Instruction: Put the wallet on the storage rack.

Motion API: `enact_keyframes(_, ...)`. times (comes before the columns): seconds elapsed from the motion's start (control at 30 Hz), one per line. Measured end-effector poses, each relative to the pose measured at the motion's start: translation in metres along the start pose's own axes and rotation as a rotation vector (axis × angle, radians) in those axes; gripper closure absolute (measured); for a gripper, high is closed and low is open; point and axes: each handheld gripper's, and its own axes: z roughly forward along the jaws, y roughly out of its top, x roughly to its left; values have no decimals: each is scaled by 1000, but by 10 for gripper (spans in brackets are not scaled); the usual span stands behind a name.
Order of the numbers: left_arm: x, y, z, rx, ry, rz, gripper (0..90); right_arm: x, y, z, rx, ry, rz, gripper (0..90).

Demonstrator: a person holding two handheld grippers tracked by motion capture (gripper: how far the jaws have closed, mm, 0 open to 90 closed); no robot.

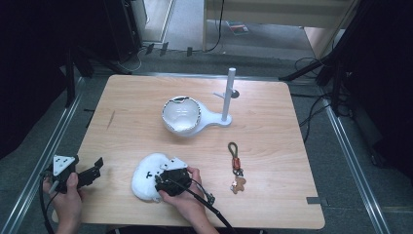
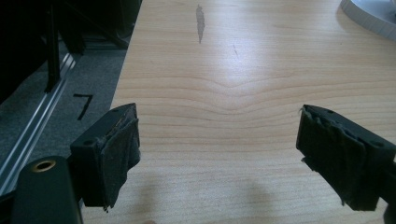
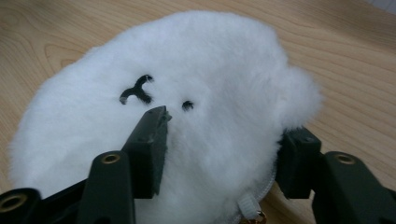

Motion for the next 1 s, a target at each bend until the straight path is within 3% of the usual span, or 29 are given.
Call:
enact_keyframes(0.13, 0, 0, 0, 2, 0, -2, 142, -1, 1, 0, 5, 18, -6, 571)
enact_keyframes(0.17, 0, 0, 0, 1, 0, -2, 142, -4, 2, 0, 4, 39, 17, 656)
enact_keyframes(0.37, 0, 0, 0, 2, -1, -2, 142, -9, 3, -4, -14, 59, 37, 794)
enact_keyframes(0.47, 1, 0, 0, 1, -3, -4, 141, -11, 3, -7, -19, 84, 46, 811)
enact_keyframes(0.57, 1, 0, 0, 3, -3, -4, 142, -12, 2, -13, -58, 110, 36, 815)
enact_keyframes(0.77, 0, 0, 0, 2, -2, -3, 142, -11, 1, -31, -171, 66, -2, 814)
enact_keyframes(1.0, 0, 0, 0, 5, -1, -2, 142, -21, 6, -51, -238, 46, -8, 812)
